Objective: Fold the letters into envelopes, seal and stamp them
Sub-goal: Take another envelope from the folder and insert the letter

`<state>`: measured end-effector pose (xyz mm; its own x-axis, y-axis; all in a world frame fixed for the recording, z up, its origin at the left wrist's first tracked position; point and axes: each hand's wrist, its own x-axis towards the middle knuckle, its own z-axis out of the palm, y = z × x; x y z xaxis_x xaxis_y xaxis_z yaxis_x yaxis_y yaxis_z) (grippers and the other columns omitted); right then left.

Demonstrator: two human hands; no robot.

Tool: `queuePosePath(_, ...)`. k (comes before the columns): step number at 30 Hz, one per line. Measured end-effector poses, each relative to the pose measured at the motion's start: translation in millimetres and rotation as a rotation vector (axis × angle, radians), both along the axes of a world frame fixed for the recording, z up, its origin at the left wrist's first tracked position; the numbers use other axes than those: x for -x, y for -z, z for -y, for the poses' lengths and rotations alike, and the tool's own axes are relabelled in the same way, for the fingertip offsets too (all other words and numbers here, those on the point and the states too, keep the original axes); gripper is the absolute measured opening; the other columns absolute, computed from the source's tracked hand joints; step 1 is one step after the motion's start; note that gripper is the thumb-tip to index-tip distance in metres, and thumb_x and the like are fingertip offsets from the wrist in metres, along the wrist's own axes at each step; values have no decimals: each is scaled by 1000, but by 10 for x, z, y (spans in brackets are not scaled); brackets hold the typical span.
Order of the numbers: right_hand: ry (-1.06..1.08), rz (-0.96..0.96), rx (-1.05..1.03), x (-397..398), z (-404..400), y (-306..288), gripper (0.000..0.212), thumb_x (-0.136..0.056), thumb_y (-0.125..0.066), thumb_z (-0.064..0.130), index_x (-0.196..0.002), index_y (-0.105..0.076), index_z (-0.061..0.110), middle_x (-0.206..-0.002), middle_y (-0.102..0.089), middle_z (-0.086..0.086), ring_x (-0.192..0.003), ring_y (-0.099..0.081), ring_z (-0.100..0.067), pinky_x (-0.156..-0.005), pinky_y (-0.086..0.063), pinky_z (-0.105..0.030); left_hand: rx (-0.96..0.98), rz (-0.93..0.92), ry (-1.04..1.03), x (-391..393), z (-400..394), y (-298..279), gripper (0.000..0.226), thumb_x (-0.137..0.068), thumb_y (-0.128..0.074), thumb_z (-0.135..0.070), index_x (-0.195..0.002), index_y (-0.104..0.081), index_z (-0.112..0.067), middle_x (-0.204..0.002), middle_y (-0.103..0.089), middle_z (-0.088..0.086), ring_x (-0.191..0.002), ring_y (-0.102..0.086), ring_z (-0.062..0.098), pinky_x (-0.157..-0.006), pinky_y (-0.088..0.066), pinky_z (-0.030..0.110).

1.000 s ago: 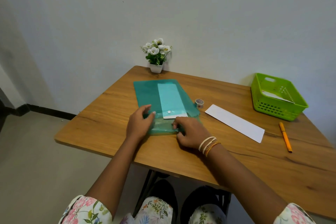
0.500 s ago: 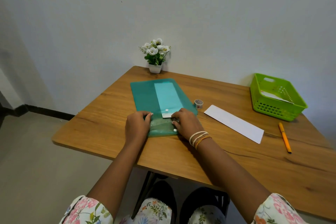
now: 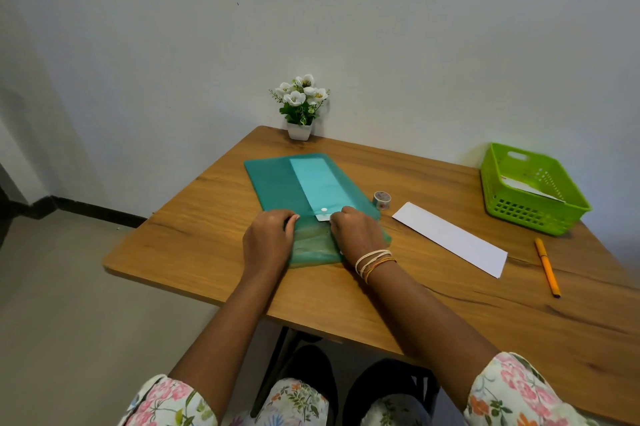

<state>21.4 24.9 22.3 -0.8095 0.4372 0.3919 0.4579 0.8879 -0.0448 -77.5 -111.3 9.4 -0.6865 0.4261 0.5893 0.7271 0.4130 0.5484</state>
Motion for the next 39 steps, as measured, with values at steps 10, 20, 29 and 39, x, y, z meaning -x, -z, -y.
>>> queuePosePath(10, 41, 183, 106, 11, -30, -37, 38, -98, -39, 18, -136, -39, 12, -107, -65, -18, -96, -63, -37, -71, -48, -41, -77, -16, 22, 15, 15, 6, 9, -88, -66, -14, -88, -73, -9, -82, -73, 5, -70, -66, 21, -61, -49, 29)
queuePosePath(20, -35, -176, -51, -218, 79, -15, 22, -83, -56, 31, -74, -66, 14, -71, -58, -4, -60, -57, -22, -46, -40, -27, 49, 25, 44, 16, -17, 23, 11, -90, -63, -19, -89, -72, -12, -86, -71, 6, -78, -64, 23, -63, -51, 34)
queuePosePath(29, -13, -777, 106, -514, -59, -538, 23, -79, -53, 26, -76, -64, 6, -76, -60, -8, -68, -49, -16, -59, -37, -19, 91, 151, 43, 35, -13, 16, 11, -85, -68, -23, -87, -76, -16, -86, -74, 2, -80, -66, 22, -74, -52, 35)
queuePosePath(39, 213, -935, -72, -834, -359, -1090, 17, -80, -54, 19, -73, -63, 7, -59, -61, -12, -50, -54, -28, -54, -27, -20, 75, 220, 69, 18, 14, -14, 60, -96, -36, -55, -71, -69, -12, -65, -64, 3, -66, -58, 24, -68, -38, 33)
